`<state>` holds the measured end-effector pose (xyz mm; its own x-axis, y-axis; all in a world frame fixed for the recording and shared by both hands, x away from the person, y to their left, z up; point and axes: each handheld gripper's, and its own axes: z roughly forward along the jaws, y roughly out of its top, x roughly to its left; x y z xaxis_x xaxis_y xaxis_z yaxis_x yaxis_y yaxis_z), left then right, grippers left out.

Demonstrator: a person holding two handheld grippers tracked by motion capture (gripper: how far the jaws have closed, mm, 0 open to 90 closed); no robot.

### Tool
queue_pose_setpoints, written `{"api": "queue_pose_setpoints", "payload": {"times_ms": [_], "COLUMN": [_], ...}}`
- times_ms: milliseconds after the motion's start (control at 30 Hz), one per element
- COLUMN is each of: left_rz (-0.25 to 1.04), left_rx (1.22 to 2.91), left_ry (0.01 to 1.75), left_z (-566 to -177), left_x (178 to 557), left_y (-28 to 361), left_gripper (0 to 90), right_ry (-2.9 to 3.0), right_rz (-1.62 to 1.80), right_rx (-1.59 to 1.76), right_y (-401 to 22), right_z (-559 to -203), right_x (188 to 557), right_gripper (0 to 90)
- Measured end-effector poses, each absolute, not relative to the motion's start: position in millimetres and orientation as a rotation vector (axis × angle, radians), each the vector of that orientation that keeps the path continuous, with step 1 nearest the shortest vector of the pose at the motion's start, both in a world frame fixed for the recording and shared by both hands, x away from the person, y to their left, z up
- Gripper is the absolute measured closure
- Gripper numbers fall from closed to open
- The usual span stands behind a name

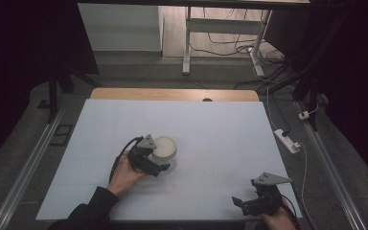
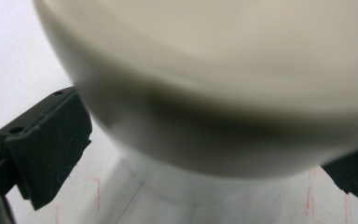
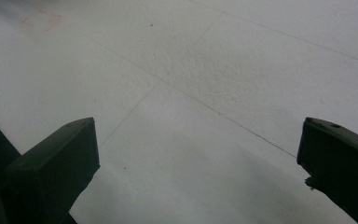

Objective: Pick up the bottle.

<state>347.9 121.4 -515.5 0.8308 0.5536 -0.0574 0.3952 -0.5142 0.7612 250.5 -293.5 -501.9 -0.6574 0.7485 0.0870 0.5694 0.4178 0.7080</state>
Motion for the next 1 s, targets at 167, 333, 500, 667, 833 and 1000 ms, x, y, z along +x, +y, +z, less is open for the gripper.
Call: {"api": "queue_pose_setpoints", "payload": {"times_ms": [167,333,500,667,833,1000], "left_rz": [0.250,0.259,0.267,0.277,0.293,0.279], "left_rx": [2.162,2.168,2.167,2.163,2.158,2.115], "left_ry": [0.667,0.657,0.678,0.694,0.696,0.685], "left_z": [-512.6,-510.5,-509.8,-509.5,-507.7,-498.2], "left_x": [348.0,346.5,345.1,343.7,342.0,339.3], "left_y": [120.2,119.6,118.3,117.4,117.4,121.6], "left_gripper": [2.4,7.1,7.5,7.6,7.7,7.7], "right_ry": [2.433,2.434,2.434,2.436,2.437,2.437], "right_rz": [1.071,1.071,1.071,1.070,1.070,1.072], "right_rx": [1.153,1.152,1.146,1.144,1.142,1.142], "right_y": [-293.2,-293.1,-293.1,-293.1,-293.0,-293.0], "right_z": [-502.1,-502.0,-502.1,-502.1,-502.1,-502.1], "right_x": [250.5,250.4,250.4,250.4,250.3,250.3], "right_gripper": [0.0,0.0,0.0,0.0,0.0,0.0]}}
